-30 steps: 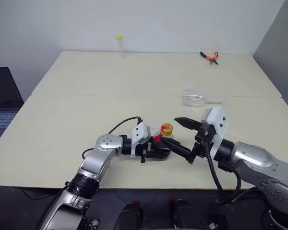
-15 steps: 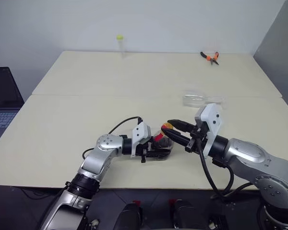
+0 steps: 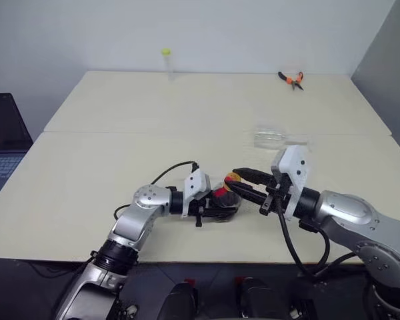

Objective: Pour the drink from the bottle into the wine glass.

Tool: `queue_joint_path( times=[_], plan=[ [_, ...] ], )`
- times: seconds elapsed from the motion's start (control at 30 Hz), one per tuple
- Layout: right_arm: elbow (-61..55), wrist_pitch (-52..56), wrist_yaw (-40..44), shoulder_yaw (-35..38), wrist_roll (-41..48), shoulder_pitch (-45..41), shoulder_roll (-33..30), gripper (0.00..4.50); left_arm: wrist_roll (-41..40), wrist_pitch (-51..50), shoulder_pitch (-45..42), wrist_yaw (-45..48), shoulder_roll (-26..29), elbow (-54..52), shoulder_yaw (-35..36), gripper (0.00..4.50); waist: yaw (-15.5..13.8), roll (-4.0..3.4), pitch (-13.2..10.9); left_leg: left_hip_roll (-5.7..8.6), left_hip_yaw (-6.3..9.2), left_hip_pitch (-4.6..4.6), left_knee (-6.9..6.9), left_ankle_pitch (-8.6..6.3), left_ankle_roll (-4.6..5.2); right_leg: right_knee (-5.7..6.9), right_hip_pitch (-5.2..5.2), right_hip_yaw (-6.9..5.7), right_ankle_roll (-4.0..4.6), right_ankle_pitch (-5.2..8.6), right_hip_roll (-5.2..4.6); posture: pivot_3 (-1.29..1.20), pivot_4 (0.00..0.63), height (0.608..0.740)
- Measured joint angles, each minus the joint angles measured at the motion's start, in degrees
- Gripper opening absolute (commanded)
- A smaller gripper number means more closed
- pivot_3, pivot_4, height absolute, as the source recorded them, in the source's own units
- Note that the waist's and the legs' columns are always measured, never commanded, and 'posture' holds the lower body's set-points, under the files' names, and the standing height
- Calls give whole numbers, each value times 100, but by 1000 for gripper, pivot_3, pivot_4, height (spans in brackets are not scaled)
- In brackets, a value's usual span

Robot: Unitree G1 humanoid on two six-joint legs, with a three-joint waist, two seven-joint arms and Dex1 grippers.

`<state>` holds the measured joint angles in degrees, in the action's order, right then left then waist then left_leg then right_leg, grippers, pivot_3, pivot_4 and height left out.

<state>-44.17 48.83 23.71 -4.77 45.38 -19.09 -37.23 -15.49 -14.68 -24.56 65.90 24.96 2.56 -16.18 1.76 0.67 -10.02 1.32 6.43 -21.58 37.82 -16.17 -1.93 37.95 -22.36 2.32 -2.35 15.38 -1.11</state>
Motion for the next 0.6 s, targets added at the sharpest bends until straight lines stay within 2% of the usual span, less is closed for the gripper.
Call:
queue_joint_path(
  times=[0.13, 0.3, 0.4, 0.5, 0.53, 0.6],
  plan=[
    [453, -384, 944, -143, -175, -285, -406, 1159, 5, -34, -16, 135, 56, -52, -44, 1184, 5, -1, -2, 0, -2, -6, -2, 0, 1, -6, -4, -2, 0, 1, 0, 0, 150, 740],
    [1531, -1302, 2786, -672, -662, -1119, -1052, 1159, 6, -248, -24, 187, 134, -264, -117, 1021, 2, -3, -8, 2, -5, -15, -2, -1, 1, -8, -13, -2, 1, 0, 0, 0, 150, 740],
    [1877, -1634, 3291, -822, -838, -1331, -1066, 1159, 5, -276, -22, 187, 142, -295, -127, 1001, -6, -3, -8, 1, -2, -18, -3, -1, 1, -9, -14, -6, 27, -15, -4, 0, 150, 740],
    [1950, -1597, 3420, -802, -821, -1377, -1060, 1159, 5, -291, -18, 168, 142, -323, -132, 968, -7, -2, -8, 1, 3, -22, -2, -1, 1, -9, -19, -2, 29, -16, -7, 0, 150, 740],
    [1904, -1485, 3371, -725, -773, -1332, -1036, 1904, 5, -314, -9, 144, 137, -352, -131, 952, -8, -2, -8, 1, 4, -25, -2, -1, 0, -9, -21, -2, 29, -16, -9, 0, 150, 740],
    [1817, -1177, 3119, -541, -674, -1123, -978, 2475, -42, -372, 25, 92, 111, -452, -128, 926, -18, 0, -9, 3, 6, -32, -1, -1, 0, -9, -25, -2, 30, -17, -13, 0, 150, 740]
  ],
)
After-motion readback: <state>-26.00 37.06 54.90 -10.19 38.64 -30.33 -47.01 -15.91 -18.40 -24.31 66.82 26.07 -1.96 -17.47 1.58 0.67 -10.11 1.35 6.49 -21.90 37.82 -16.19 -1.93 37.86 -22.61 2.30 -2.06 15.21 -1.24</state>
